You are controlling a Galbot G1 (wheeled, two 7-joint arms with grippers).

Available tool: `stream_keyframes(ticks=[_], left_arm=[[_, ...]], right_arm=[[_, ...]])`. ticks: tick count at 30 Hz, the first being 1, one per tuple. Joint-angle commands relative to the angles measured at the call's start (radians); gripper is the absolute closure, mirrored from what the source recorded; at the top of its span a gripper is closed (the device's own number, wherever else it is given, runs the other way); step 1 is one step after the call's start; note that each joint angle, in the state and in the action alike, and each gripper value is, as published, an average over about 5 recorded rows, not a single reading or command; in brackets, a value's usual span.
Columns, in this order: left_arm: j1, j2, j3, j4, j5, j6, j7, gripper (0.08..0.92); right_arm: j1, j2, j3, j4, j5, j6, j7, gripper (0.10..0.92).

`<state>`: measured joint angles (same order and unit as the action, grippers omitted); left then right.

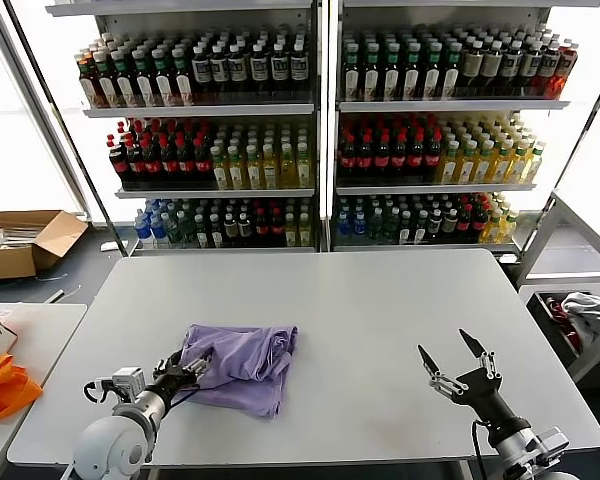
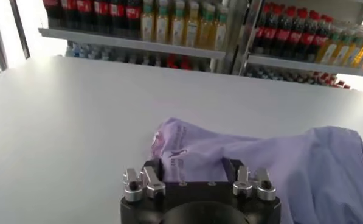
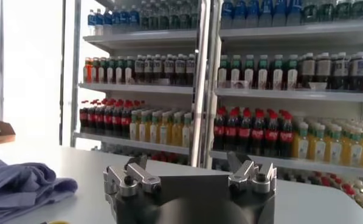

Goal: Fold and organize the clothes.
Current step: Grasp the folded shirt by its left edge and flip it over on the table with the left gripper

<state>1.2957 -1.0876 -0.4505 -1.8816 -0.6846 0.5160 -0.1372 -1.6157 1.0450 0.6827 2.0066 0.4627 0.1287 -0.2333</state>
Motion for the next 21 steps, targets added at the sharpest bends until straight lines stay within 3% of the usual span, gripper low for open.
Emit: stream_keyframes(ticks=[1, 13, 18, 21], left_arm=[[0.008, -0.045, 0.027, 0.028, 0.006, -0.016, 0.011, 0.422], [0.029, -0.070, -0.021, 0.012, -0.010, -0.076, 0.006, 0.769], [0.050, -0.010, -0.134, -0.031, -0.013, -0.083, 0.047, 0.885], [0.057, 0.040, -0.227, -0.045, -0.009, -0.081, 0.091, 0.897]], right_arm=[[-0.018, 0.001, 0.015, 0.002, 0.006, 0.007, -0.002, 0.203], [-0.012, 0.004, 0.012, 0.010, 0.003, 0.005, -0.003, 0.203], [-0.008, 0.000, 0.014, 0.011, 0.008, 0.005, -0.004, 0.203], [-0.002, -0.002, 0.010, 0.008, 0.010, 0.004, -0.004, 0.203]])
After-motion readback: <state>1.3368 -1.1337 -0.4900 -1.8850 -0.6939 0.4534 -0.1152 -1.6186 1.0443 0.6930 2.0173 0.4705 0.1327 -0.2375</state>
